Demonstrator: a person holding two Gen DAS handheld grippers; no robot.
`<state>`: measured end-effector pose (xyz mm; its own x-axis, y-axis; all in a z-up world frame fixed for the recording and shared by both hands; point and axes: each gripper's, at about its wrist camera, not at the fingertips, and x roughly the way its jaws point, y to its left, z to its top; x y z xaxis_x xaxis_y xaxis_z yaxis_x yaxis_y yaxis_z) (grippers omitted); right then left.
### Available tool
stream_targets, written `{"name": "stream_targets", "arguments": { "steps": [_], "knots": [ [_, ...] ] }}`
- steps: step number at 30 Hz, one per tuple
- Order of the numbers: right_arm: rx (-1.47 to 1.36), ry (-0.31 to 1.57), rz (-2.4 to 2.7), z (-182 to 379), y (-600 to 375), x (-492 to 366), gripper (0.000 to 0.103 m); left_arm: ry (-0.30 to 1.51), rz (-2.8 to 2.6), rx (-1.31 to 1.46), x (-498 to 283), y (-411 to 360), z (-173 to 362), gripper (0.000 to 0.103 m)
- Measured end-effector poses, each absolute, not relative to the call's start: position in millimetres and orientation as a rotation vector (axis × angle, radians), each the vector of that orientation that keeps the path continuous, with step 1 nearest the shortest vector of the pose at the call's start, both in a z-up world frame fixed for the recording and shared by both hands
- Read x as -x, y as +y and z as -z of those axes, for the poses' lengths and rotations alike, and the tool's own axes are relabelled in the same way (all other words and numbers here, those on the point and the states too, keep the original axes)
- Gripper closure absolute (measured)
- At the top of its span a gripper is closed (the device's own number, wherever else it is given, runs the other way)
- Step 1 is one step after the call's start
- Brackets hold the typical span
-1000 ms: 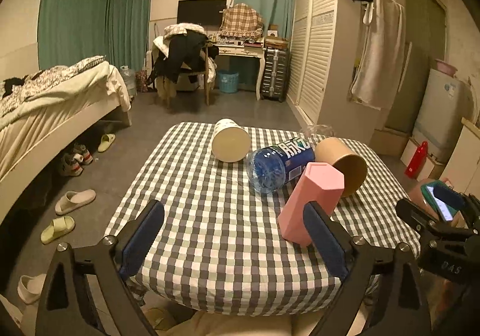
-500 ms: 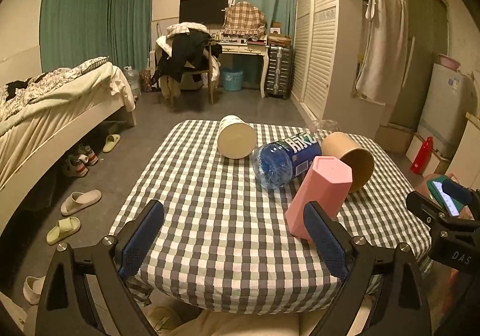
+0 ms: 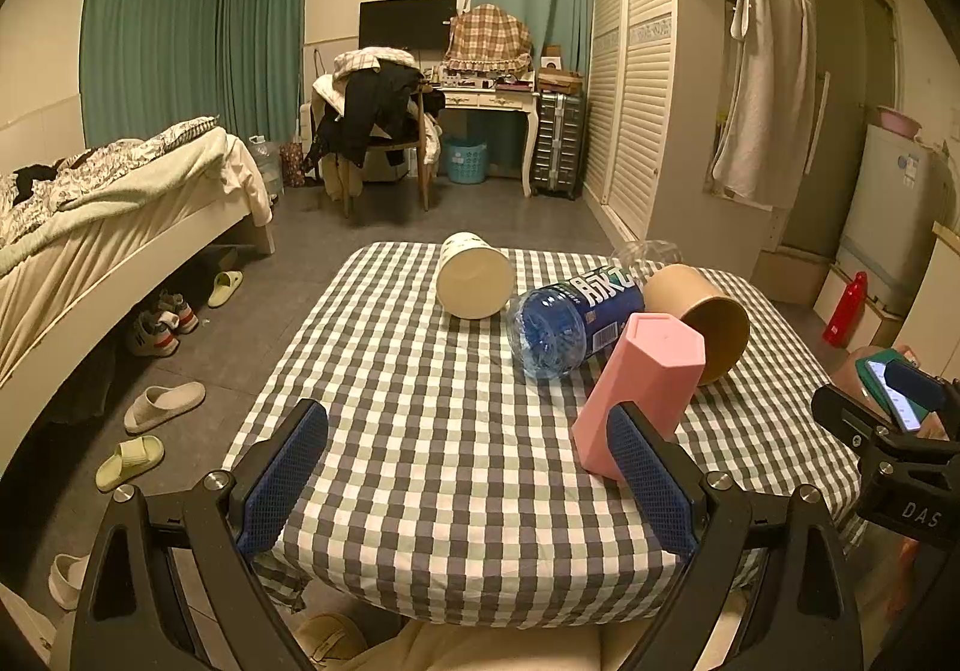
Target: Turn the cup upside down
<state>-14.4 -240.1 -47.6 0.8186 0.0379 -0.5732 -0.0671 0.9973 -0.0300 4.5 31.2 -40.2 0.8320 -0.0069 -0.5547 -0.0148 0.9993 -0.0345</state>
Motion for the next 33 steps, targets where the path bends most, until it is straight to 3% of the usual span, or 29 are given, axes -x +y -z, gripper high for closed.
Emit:
{"name": "stream_targets", "arguments": {
  "steps": [33],
  "knots": [
    [0.044, 0.63, -0.046, 54.4, -241.2, 14.7, 0.0, 0.59, -0.009, 0.024, -2.3, 31.3, 37.1, 0.006]
  ]
}}
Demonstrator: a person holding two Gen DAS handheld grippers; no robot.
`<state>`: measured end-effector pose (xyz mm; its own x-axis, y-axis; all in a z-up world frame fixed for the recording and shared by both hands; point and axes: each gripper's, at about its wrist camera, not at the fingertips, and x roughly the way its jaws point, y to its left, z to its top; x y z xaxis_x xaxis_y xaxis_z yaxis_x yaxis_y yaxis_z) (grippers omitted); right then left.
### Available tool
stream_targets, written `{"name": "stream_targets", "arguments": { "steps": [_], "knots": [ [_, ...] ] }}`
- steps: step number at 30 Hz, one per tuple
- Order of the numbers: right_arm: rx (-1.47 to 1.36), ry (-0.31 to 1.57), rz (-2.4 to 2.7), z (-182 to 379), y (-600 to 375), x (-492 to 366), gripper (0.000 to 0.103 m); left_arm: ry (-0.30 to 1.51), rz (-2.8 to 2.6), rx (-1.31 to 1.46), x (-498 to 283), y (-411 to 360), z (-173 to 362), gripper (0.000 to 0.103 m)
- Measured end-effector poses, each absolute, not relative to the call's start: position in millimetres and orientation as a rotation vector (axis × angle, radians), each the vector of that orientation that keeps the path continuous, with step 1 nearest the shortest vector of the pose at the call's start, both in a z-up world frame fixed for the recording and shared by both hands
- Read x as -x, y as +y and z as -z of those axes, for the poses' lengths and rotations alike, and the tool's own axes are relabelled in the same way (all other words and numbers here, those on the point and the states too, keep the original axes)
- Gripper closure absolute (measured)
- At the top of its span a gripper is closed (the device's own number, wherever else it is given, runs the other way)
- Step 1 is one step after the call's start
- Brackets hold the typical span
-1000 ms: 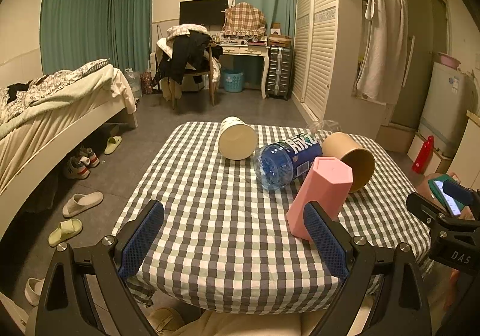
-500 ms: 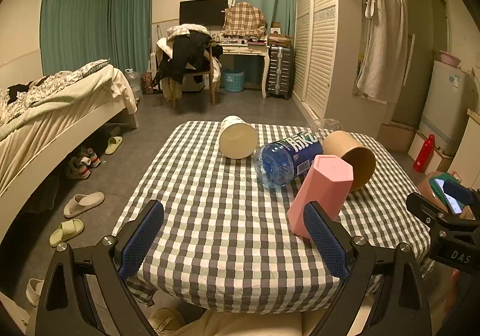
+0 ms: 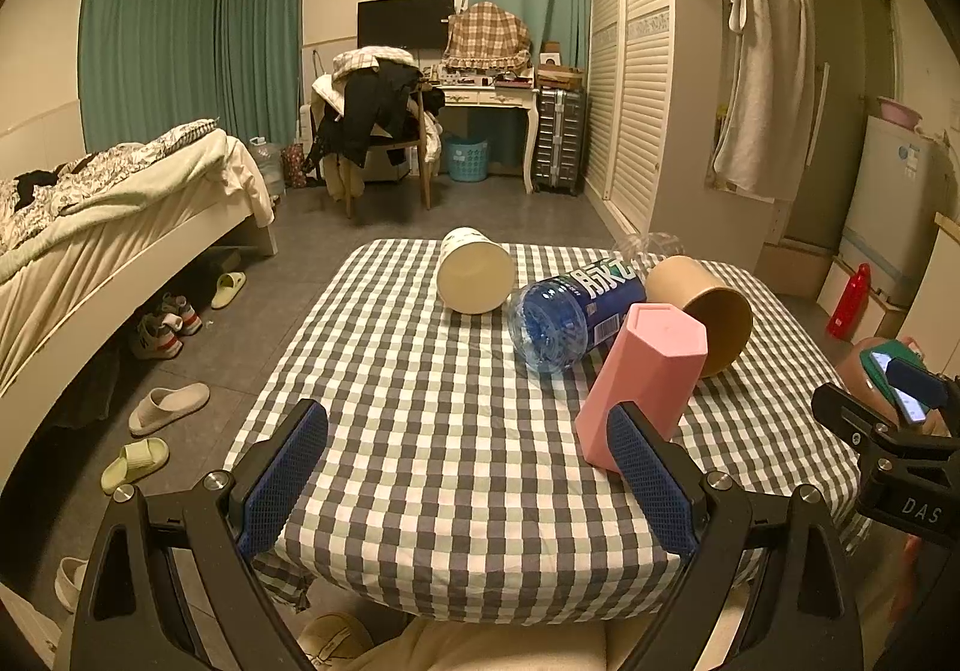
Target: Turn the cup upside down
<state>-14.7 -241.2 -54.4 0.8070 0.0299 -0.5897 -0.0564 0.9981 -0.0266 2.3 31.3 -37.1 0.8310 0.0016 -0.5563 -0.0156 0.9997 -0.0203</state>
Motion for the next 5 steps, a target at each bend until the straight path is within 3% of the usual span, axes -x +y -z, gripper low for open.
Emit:
{"name": "stream_targets", "arguments": {
  "steps": [5],
  "knots": [
    [0.043, 0.631, -0.046, 54.0, -240.7, 14.3, 0.0, 0.583, -0.012, 0.027, -2.7, 31.6, 36.4, 0.006]
  ]
}}
